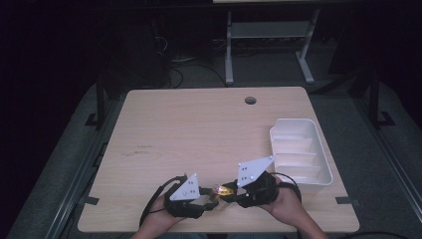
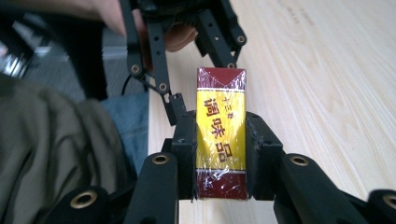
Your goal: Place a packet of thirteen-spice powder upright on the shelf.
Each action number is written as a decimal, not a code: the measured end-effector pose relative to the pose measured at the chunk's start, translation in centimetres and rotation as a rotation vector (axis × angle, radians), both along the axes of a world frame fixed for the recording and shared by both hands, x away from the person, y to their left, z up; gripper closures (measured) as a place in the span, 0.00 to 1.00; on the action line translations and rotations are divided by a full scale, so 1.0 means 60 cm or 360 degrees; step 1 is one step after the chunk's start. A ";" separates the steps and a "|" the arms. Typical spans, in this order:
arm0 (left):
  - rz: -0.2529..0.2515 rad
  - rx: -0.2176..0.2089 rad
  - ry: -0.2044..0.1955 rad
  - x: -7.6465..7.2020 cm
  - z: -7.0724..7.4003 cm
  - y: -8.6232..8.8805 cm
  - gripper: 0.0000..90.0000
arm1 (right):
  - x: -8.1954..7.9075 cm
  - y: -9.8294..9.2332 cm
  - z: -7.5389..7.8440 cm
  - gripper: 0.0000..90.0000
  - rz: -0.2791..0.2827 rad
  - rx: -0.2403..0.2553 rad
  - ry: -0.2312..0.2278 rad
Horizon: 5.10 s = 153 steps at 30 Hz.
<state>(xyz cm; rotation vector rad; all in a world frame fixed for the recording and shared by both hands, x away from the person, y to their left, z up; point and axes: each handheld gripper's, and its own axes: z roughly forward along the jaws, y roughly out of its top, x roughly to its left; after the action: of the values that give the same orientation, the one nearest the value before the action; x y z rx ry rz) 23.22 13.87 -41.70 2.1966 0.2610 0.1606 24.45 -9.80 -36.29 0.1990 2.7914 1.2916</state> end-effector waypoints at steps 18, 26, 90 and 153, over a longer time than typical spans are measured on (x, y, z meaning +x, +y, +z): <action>0.0203 -0.0030 0.0005 0.029 0.003 0.053 0.50 | 0.073 -0.034 0.093 0.76 0.0241 -0.0461 -0.0114; 0.0282 -0.0047 0.0036 0.043 0.002 0.078 0.46 | 0.121 -0.079 0.134 0.76 0.0196 -0.0588 -0.0159; 0.0410 -0.0026 0.0083 0.061 -0.008 0.115 0.39 | 0.341 -0.246 0.071 0.76 -0.0413 -0.0814 -0.0094; 0.0385 -0.0005 0.0078 0.056 -0.009 0.102 0.39 | 0.312 -0.300 0.043 0.60 -0.0741 -0.0877 -0.0171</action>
<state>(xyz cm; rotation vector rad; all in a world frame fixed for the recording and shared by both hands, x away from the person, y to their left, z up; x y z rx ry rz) 26.60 20.02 -42.23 2.1625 0.5547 0.2396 43.17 -27.80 -33.70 0.6647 2.6510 0.4054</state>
